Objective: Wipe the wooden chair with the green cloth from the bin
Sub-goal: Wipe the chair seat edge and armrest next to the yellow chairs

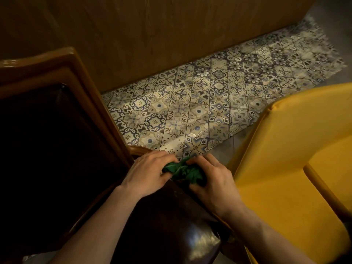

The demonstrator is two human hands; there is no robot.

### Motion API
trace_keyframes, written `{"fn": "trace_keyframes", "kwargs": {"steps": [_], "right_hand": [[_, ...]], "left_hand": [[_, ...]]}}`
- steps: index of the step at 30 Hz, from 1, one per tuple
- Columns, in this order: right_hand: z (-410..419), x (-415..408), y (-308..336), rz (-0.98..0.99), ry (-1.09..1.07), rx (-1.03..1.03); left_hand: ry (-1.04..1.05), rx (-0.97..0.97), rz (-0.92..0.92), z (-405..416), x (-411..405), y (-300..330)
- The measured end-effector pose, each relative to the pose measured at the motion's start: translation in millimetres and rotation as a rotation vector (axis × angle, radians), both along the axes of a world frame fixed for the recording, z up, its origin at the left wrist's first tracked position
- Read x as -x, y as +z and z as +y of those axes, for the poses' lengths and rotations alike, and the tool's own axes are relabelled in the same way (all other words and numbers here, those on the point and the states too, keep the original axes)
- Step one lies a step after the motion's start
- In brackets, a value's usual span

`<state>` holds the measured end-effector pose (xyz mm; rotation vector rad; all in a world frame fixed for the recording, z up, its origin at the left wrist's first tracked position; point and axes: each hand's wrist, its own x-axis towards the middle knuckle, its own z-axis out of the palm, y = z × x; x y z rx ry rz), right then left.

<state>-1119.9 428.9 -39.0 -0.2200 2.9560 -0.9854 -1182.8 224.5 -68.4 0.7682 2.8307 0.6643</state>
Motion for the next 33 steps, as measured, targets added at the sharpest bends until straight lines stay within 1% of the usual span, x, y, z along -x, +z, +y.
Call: {"fn": "trace_keyframes", "kwargs": {"steps": [3, 5, 8, 11, 14, 16, 19, 23, 27, 33], "right_hand": [[-5.1, 8.0, -13.0, -0.006, -0.017, -0.019], [-6.3, 11.0, -19.5, -0.002, -0.03, -0.048], [-7.7, 14.9, -27.2, 0.009, -0.057, -0.109], [-12.6, 22.3, -32.1, 0.024, -0.064, -0.169], [-27.1, 33.7, -38.2, 0.036, -0.048, -0.22], [-41.1, 43.4, -44.1, 0.037, -0.03, -0.238], [-65.5, 58.4, -57.2, 0.041, 0.022, -0.279], [-89.0, 66.1, -80.5, -0.055, 0.143, -0.387], [-87.0, 64.5, -88.4, -0.043, 0.137, -0.469], [-70.2, 48.3, -80.4, -0.033, 0.157, -0.5]], "left_hand": [[-0.042, 0.001, -0.009, -10.5, 11.6, -17.6], [-0.05, 0.05, -0.056, -19.4, 21.2, -28.0], [-0.041, 0.207, -0.124, -33.3, 40.0, -43.2], [-0.043, 0.384, -0.147, -40.9, 55.3, -58.0], [-0.044, 0.482, -0.197, -46.0, 59.7, -71.2], [-0.048, 0.496, -0.207, -46.6, 57.9, -79.5], [-0.05, 0.486, -0.172, -45.2, 55.3, -87.2], [-0.042, 0.449, -0.158, -45.5, 55.4, -88.2], [-0.027, 0.445, -0.172, -43.1, 54.9, -88.6], [-0.022, 0.473, -0.166, -41.7, 55.3, -91.6]]}}
